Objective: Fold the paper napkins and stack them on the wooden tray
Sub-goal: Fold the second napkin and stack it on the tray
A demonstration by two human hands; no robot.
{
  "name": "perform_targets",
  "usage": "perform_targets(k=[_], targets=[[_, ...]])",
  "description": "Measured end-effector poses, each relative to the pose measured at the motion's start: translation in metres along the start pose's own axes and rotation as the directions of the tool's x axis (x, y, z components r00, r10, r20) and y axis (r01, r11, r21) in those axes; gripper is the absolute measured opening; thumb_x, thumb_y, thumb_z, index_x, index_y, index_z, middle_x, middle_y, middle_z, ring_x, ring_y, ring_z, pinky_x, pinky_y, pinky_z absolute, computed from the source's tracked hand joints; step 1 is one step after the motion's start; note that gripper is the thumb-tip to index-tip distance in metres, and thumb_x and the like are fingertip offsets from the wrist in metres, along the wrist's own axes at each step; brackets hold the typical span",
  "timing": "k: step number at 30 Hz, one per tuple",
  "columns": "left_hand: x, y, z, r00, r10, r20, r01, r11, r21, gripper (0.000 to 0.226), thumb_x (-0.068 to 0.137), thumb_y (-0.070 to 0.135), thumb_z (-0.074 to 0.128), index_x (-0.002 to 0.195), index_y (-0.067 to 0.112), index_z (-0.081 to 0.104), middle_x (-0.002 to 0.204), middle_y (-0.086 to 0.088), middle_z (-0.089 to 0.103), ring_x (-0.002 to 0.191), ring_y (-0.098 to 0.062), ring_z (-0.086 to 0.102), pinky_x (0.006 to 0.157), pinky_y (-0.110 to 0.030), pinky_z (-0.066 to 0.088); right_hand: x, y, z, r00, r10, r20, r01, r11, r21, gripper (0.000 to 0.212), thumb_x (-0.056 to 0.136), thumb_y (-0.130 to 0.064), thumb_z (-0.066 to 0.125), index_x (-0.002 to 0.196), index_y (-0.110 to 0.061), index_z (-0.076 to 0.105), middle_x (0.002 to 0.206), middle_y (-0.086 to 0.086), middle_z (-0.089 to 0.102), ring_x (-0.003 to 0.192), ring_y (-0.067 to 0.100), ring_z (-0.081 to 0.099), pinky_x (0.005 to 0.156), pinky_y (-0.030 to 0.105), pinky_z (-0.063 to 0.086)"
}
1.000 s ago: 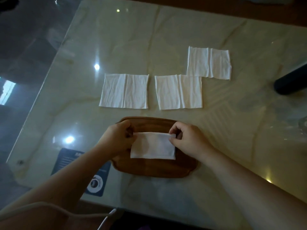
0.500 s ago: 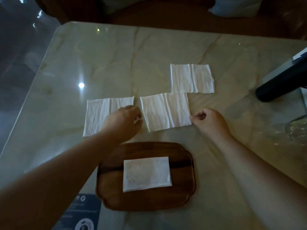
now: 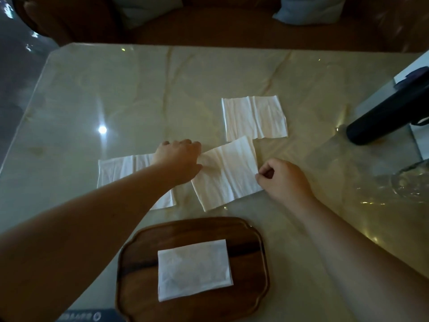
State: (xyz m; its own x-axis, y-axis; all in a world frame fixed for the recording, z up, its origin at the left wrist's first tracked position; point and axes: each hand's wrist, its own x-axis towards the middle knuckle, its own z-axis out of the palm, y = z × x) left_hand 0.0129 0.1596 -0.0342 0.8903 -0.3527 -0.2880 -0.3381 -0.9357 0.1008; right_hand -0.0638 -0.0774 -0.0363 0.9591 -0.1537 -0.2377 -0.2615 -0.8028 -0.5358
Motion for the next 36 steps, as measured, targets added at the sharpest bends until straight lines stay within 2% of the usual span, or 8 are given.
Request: perform_targets(k=[6,9,12,19,23,27,33,36], targets=[[-0.035,0.018,0.007,0.998,0.058,0.033,-0.062,0.99,0.123,0.035,0.088,0.053,0.049,0.096,0.02,0.056,0.092,-0.003,0.069,0.082,-0.025,0.065,0.069,-0.034,0.04,0.024,-0.017,-0.016,0.996,-0.091,-0.007,0.091,0.996,-0.003,0.004,0.076,-0.02,0.066,0.077,-0.022,0.063,0.076,-0.007,0.066,0.078,0.018,0.064,0.071,0.04,0.055],[-0.049,0.024,0.012,0.996,0.062,0.07,-0.069,0.992,0.102,0.038,0.089,0.056,0.044,0.091,0.02,0.058,0.082,-0.002,0.068,0.07,-0.023,0.064,0.065,-0.033,0.045,0.037,-0.032,-0.019,0.984,-0.176,0.005,0.176,0.984,-0.028,0.005,0.077,-0.019,0.063,0.075,-0.024,0.061,0.071,-0.011,0.062,0.076,0.016,0.063,0.068,0.036,0.054],[-0.059,0.027,0.013,0.994,0.043,0.099,-0.046,0.998,0.03,0.038,0.089,0.056,0.043,0.089,0.021,0.059,0.075,0.001,0.064,0.064,-0.019,0.061,0.063,-0.031,0.047,0.042,-0.048,-0.023,0.963,-0.269,0.028,0.27,0.961,-0.065,0.003,0.079,-0.018,0.06,0.081,-0.02,0.063,0.079,-0.007,0.068,0.078,0.017,0.064,0.068,0.036,0.054],[-0.071,-0.004,0.006,0.994,-0.103,-0.049,0.092,0.978,-0.188,0.029,0.087,0.051,0.049,0.081,0.024,0.058,0.07,0.002,0.065,0.062,-0.02,0.061,0.059,-0.033,0.055,0.012,-0.045,-0.02,0.815,-0.575,0.078,0.579,0.799,-0.165,0.004,0.08,-0.017,0.062,0.077,-0.016,0.06,0.076,-0.002,0.063,0.071,0.019,0.059,0.058,0.032,0.045],[-0.072,-0.016,0.003,0.982,-0.152,-0.111,0.123,0.963,-0.238,0.022,0.086,0.043,0.055,0.082,0.022,0.062,0.075,-0.001,0.069,0.069,-0.026,0.064,0.061,-0.036,0.054,-0.012,-0.026,-0.006,0.75,-0.639,0.168,0.661,0.725,-0.194,0.005,0.073,-0.015,0.065,0.076,-0.016,0.061,0.074,0.002,0.063,0.068,0.025,0.059,0.06,0.033,0.043],[-0.07,-0.019,0.003,0.981,-0.136,-0.136,0.094,0.957,-0.274,0.021,0.086,0.039,0.056,0.082,0.019,0.063,0.073,0.0,0.069,0.068,-0.024,0.064,0.059,-0.035,0.053,-0.024,-0.011,-0.001,0.742,-0.606,0.287,0.651,0.754,-0.092,0.012,0.073,-0.026,0.069,0.078,-0.017,0.062,0.077,-0.004,0.064,0.07,0.016,0.058,0.066,0.027,0.037],[-0.051,-0.004,0.008,0.985,-0.054,-0.162,0.006,0.959,-0.284,0.017,0.087,0.035,0.056,0.093,0.021,0.064,0.091,0.002,0.066,0.074,-0.02,0.061,0.059,-0.032,0.05,0.0,-0.007,-0.002,0.929,-0.366,0.057,0.366,0.931,0.013,0.012,0.08,-0.021,0.069,0.088,-0.015,0.063,0.081,0.0,0.062,0.072,0.016,0.057,0.066,0.035,0.05],[-0.037,0.007,0.013,0.993,-0.037,-0.111,0.002,0.955,-0.297,0.026,0.087,0.035,0.058,0.11,0.022,0.06,0.11,0.0,0.06,0.093,-0.022,0.061,0.071,-0.038,0.053,0.017,-0.006,0.003,0.965,-0.24,0.109,0.248,0.966,-0.069,0.024,0.08,-0.027,0.069,0.1,-0.016,0.061,0.092,-0.002,0.057,0.081,0.015,0.057,0.073,0.035,0.049]])
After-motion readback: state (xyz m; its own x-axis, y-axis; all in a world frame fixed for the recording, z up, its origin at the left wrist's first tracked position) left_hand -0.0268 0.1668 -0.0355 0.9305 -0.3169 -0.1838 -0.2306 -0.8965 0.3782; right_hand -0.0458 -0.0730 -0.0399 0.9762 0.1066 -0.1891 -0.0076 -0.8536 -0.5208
